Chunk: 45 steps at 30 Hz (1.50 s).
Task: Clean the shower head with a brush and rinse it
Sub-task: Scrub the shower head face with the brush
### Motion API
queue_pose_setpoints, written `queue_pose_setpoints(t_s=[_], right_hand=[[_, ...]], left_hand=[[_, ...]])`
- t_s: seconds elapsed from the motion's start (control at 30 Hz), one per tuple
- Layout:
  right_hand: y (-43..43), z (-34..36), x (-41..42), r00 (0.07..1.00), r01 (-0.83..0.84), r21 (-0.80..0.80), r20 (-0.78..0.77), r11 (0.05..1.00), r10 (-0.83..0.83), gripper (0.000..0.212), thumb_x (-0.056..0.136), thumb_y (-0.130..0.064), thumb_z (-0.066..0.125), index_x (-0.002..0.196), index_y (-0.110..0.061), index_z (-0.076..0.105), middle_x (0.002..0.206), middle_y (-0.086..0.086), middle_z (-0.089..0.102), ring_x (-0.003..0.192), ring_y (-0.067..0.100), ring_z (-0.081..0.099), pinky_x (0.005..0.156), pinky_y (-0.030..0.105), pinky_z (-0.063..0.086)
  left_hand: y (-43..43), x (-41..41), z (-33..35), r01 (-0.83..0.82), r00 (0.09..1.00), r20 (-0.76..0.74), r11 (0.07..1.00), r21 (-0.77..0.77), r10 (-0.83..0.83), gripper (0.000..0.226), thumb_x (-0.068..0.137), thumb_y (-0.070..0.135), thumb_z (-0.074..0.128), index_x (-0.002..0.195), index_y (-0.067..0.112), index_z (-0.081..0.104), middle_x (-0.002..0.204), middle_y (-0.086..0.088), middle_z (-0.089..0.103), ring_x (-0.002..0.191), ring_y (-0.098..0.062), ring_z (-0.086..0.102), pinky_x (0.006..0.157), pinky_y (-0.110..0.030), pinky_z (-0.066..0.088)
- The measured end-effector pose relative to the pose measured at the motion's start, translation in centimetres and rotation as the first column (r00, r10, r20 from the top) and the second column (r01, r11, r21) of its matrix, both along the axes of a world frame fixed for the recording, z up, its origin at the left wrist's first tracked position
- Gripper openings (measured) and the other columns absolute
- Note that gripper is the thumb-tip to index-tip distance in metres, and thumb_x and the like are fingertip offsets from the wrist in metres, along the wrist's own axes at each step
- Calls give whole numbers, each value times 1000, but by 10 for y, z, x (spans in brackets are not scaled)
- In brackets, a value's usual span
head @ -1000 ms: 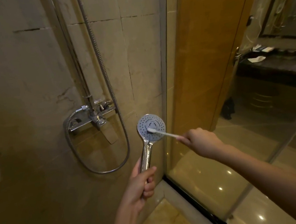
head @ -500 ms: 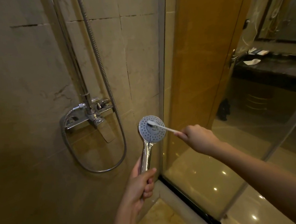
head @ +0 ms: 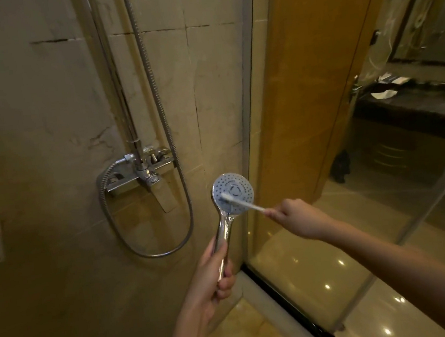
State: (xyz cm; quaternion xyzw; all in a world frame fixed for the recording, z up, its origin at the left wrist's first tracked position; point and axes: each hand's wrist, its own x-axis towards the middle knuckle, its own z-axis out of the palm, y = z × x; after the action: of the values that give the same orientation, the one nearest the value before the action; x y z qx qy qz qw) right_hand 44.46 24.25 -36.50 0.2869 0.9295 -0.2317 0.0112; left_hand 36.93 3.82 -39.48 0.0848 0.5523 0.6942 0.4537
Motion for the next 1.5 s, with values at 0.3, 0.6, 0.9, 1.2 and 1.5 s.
queue_pose_setpoints(t_s=[0.3, 0.6, 0.9, 1.2, 1.5], right_hand=[[7, 11, 1, 993, 83, 27, -87, 996, -81, 47, 98, -49, 38, 78, -13, 60, 63, -2, 51, 55, 13, 48, 57, 30, 45], [7, 9, 5, 994, 98, 24, -53, 995, -97, 46, 97, -49, 38, 75, -14, 58, 64, -2, 53, 54, 13, 49, 55, 29, 47], [-19, 1, 4, 999, 0, 218, 38, 976, -8, 48, 97, -55, 32, 73, -21, 54, 64, -5, 52, 54, 10, 49, 53, 27, 48], [-6, 5, 7, 999, 53, 227, -2, 972, -54, 48, 96, -55, 34, 72, -19, 55, 67, -2, 57, 61, 16, 57, 62, 35, 54], [-13, 6, 12, 997, 72, 129, -32, 989, -68, 49, 96, -54, 36, 79, -15, 61, 67, -3, 56, 58, 11, 54, 61, 30, 54]], left_hand=[[-3, 1, 1, -6, 997, 77, 1000, -6, 6, 16, 96, 31, 44, 106, 36, 55, 46, 3, 37, 27, 0, 26, 29, -6, 14], [-8, 1, 5, 14, 980, 199, 997, 81, -30, 12, 94, 32, 42, 95, 27, 53, 44, 5, 33, 24, 1, 23, 28, -5, 11], [-6, -4, -3, 51, 932, 352, 993, 109, -87, 33, 94, 34, 40, 67, 18, 29, 30, 2, 30, 19, 0, 22, 21, -8, 13], [-9, -7, -4, 57, 920, 379, 990, 128, -102, 30, 92, 31, 42, 67, 20, 30, 30, 1, 29, 19, 0, 21, 21, -8, 13], [-7, -13, -2, 61, 904, 409, 985, 164, -124, 32, 92, 34, 41, 67, 22, 26, 28, 0, 29, 18, 0, 22, 19, -9, 14]])
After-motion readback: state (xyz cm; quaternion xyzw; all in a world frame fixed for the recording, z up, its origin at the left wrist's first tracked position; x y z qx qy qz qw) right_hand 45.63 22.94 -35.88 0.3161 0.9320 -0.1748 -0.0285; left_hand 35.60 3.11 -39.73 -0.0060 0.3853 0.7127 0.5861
